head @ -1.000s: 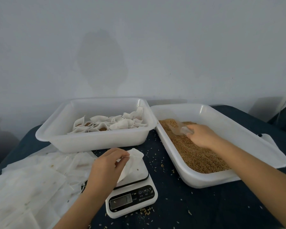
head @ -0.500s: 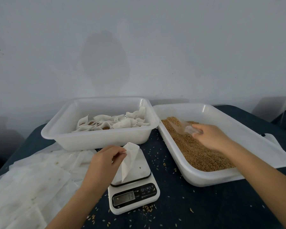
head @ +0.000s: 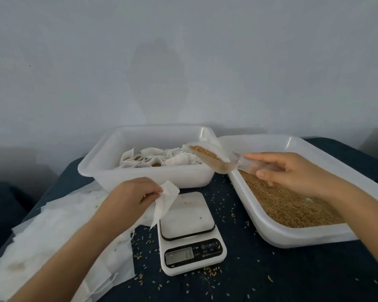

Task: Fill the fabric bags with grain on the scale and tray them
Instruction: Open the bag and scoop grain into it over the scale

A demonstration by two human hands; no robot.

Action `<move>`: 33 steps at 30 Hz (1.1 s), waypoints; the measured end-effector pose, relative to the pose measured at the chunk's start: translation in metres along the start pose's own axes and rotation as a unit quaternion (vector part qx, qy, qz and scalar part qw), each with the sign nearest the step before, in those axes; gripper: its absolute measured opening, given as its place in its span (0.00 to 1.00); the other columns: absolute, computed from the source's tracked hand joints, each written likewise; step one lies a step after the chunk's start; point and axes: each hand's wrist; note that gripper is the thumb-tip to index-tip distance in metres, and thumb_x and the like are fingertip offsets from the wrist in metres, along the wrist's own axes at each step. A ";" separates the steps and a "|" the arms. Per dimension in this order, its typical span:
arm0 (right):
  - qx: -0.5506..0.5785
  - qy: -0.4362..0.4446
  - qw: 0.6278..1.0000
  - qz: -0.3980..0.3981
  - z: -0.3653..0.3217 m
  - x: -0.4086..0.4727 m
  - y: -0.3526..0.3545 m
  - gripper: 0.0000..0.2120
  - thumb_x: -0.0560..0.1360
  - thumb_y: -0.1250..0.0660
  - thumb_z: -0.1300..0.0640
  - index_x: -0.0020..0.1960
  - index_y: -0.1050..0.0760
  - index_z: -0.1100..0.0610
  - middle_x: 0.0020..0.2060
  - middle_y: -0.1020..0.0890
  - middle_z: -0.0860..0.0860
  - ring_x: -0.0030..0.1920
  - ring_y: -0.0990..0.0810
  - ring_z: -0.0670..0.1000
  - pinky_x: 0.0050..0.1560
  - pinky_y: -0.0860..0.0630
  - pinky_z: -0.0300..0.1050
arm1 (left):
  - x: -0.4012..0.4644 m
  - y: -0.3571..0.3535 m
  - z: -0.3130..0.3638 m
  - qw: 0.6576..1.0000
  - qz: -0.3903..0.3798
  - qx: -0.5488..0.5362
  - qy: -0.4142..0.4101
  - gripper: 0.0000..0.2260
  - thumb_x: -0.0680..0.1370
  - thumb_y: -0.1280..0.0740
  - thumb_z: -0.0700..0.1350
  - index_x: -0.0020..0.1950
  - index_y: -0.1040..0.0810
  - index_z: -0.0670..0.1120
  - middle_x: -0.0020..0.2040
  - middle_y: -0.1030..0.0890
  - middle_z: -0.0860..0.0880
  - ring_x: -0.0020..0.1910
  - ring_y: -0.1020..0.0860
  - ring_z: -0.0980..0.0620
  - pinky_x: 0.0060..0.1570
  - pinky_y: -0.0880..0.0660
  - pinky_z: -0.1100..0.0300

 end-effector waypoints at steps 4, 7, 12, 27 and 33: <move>-0.006 0.054 0.995 -0.082 -0.012 -0.004 -0.019 0.23 0.75 0.32 0.50 0.62 0.32 0.26 0.52 0.19 0.33 0.50 0.19 0.41 0.49 0.21 0.38 | -0.003 0.009 -0.005 0.999 -0.028 0.025 -0.001 0.05 0.76 0.33 0.43 0.48 0.18 0.48 0.44 0.22 0.60 0.41 0.27 0.64 0.44 0.35 0.77; -0.055 0.076 0.987 -0.128 -0.016 -0.002 -0.028 0.25 0.77 0.33 0.53 0.60 0.34 0.23 0.54 0.19 0.36 0.47 0.19 0.41 0.51 0.21 0.43 | -0.004 0.011 -0.007 0.999 -0.043 0.026 -0.006 0.04 0.76 0.33 0.44 0.48 0.18 0.48 0.44 0.21 0.59 0.40 0.28 0.65 0.44 0.35 0.77; -0.099 0.088 0.978 -0.159 -0.023 0.002 -0.027 0.29 0.77 0.33 0.54 0.60 0.37 0.20 0.56 0.24 0.26 0.52 0.21 0.37 0.54 0.24 0.39 | -0.006 0.007 -0.008 0.996 -0.081 0.022 -0.036 0.04 0.76 0.32 0.44 0.47 0.17 0.47 0.43 0.21 0.57 0.38 0.30 0.68 0.43 0.35 0.78; -0.175 0.049 0.949 -0.259 -0.060 0.018 -0.002 0.18 0.76 0.32 0.52 0.61 0.27 0.33 0.55 0.21 0.32 0.56 0.24 0.34 0.62 0.27 0.42 | -0.007 -0.007 -0.002 0.987 -0.142 0.018 -0.071 0.08 0.77 0.34 0.46 0.53 0.18 0.49 0.50 0.19 0.55 0.44 0.28 0.65 0.46 0.36 0.80; -0.209 0.051 0.935 -0.281 -0.082 0.027 0.004 0.16 0.75 0.31 0.52 0.59 0.26 0.36 0.51 0.19 0.38 0.51 0.22 0.39 0.58 0.26 0.44 | -0.008 -0.008 -0.002 0.987 -0.144 0.020 -0.070 0.09 0.77 0.34 0.47 0.55 0.18 0.50 0.52 0.19 0.55 0.49 0.24 0.60 0.47 0.36 0.80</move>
Point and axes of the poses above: each hand's wrist, its own x-axis towards the middle knuckle, its own y-axis out of the back of the hand, z = x × y
